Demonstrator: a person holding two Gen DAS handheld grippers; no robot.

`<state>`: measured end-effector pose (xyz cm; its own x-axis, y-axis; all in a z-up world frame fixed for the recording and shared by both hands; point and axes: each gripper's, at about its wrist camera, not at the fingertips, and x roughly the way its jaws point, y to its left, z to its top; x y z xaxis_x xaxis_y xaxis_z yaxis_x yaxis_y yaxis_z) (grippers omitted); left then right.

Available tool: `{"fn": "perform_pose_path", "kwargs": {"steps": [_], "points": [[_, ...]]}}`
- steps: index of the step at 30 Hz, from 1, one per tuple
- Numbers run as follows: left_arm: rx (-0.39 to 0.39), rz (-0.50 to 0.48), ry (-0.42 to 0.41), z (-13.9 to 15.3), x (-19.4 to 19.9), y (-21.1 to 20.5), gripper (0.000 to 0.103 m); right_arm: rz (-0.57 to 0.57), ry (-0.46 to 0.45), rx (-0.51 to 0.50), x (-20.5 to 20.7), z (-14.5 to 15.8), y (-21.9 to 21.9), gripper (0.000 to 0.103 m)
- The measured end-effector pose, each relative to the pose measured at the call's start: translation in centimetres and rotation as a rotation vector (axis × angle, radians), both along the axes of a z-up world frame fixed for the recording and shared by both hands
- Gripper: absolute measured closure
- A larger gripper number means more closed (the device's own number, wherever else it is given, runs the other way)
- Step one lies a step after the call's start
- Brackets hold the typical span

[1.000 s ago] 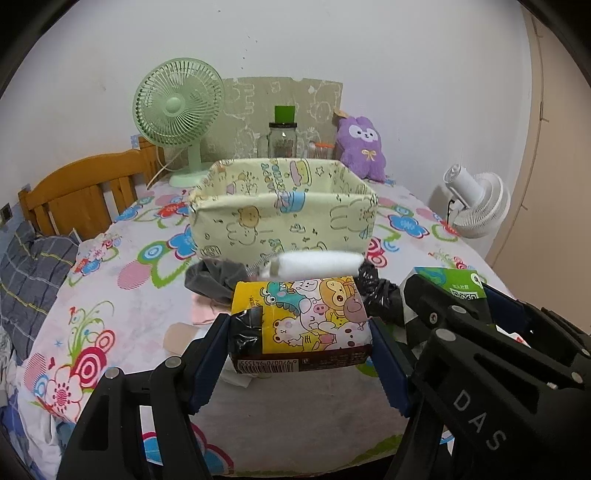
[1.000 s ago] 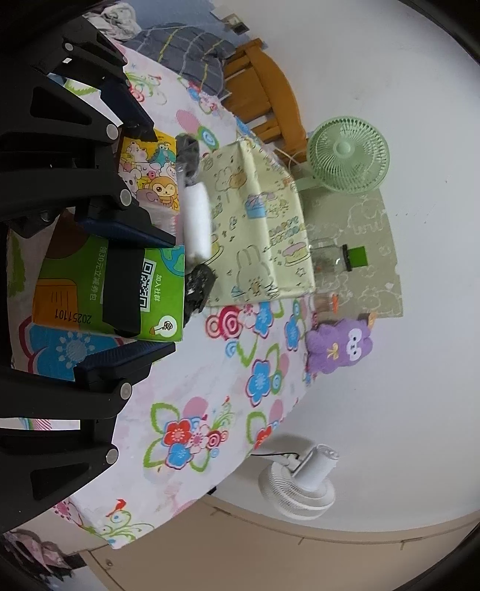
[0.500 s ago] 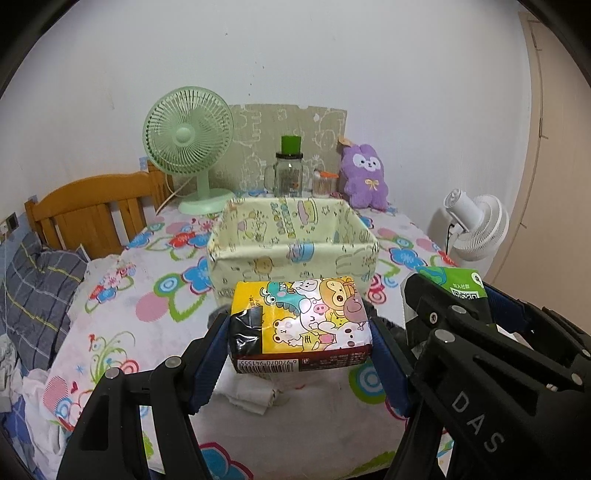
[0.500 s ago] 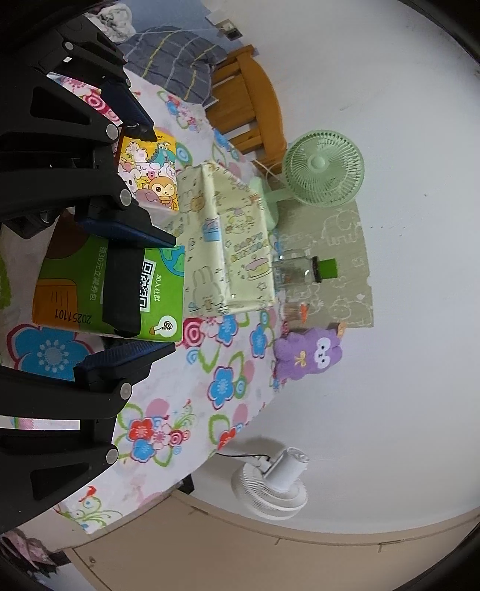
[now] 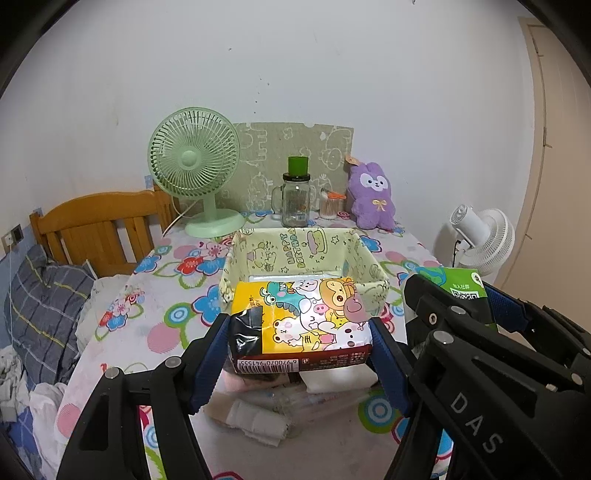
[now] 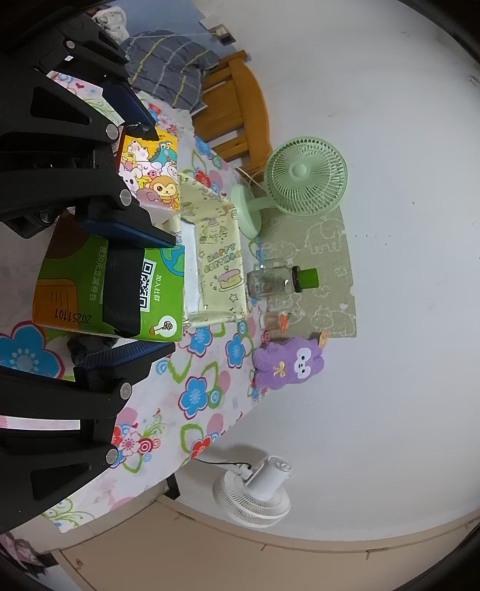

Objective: Organize soft objects
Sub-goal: 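Carry both boxes over the fabric storage box while the left gripper releases the yellow box inside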

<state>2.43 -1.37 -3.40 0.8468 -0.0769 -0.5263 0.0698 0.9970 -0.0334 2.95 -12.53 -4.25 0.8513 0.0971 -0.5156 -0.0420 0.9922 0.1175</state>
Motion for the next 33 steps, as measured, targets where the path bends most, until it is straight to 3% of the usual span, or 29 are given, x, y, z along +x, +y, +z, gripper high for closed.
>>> {"fn": "perform_pose_path", "kwargs": {"steps": [18,33], "points": [[0.012,0.003,-0.017,1.4,5.1,0.3,0.028,0.000,-0.016,0.011,5.4,1.2,0.1,0.051],[0.028,0.021,0.007,0.8,11.0,0.5,0.028,-0.004,0.008,0.019,11.5,0.3,0.7,0.051]]}}
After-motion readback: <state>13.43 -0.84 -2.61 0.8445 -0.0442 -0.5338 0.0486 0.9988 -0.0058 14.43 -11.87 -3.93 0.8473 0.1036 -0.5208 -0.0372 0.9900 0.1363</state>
